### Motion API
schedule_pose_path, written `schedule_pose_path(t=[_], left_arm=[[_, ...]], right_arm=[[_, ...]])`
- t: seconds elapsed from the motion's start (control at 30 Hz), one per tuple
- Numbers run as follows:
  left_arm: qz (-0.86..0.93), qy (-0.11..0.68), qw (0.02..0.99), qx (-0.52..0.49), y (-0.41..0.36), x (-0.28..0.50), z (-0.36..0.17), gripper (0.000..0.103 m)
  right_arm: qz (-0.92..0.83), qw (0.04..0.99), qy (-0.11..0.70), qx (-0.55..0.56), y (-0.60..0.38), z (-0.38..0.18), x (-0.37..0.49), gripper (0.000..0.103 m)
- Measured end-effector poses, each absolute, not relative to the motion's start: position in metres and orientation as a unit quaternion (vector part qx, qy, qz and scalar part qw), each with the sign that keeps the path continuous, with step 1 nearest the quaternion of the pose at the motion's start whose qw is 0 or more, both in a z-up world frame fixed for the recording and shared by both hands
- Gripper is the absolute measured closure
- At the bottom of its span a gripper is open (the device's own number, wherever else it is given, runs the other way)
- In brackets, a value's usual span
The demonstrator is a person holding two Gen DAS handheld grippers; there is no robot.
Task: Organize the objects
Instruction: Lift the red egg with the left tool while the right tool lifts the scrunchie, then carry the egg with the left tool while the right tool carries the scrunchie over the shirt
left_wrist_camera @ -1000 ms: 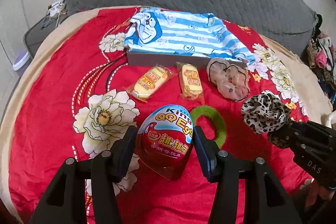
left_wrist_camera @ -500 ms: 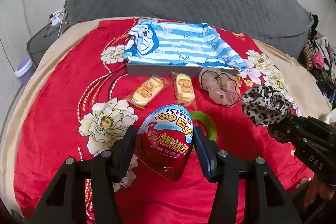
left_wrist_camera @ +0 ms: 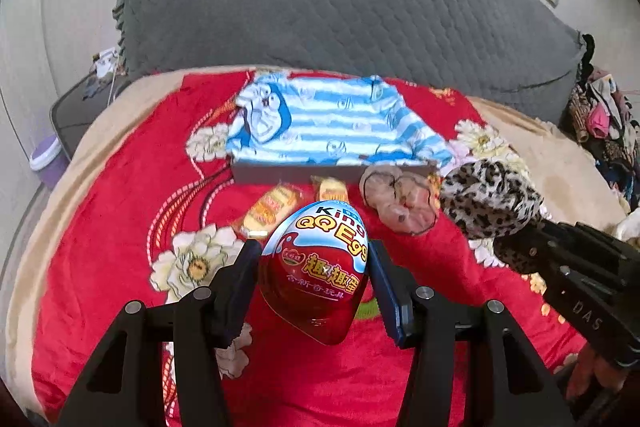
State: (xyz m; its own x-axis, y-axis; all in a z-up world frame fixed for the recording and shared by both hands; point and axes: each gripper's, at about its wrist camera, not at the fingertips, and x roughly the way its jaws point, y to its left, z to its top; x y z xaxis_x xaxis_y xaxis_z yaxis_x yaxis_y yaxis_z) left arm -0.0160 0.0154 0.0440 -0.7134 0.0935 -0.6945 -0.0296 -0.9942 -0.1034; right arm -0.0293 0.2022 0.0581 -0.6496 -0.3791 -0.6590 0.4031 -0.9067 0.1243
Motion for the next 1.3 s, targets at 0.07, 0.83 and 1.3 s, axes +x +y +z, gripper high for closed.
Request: schedule_pose_path(t=[0.07, 0.83, 1.3], left_arm=[[0.928, -0.037, 0.031, -0.369, 0.016, -0.017, 0.049, 0.047], [0.943, -0.039, 0.023, -0.328, 0.019, -0.054, 0.066, 0.047], [0.946, -0.049, 0.024, -0.321, 0.021, -0.091, 0.074, 0.047]], right_arm=[[-0.911, 0.214, 0.018, 0.353, 0.202, 0.06, -0.029, 0.083], [-0.932, 0.208, 0.011, 0.296, 0.195, 0.084, -0.051, 0.083], [-0.937, 0.203, 0.008, 0.283, 0.187, 0.092, -0.08, 0.083]])
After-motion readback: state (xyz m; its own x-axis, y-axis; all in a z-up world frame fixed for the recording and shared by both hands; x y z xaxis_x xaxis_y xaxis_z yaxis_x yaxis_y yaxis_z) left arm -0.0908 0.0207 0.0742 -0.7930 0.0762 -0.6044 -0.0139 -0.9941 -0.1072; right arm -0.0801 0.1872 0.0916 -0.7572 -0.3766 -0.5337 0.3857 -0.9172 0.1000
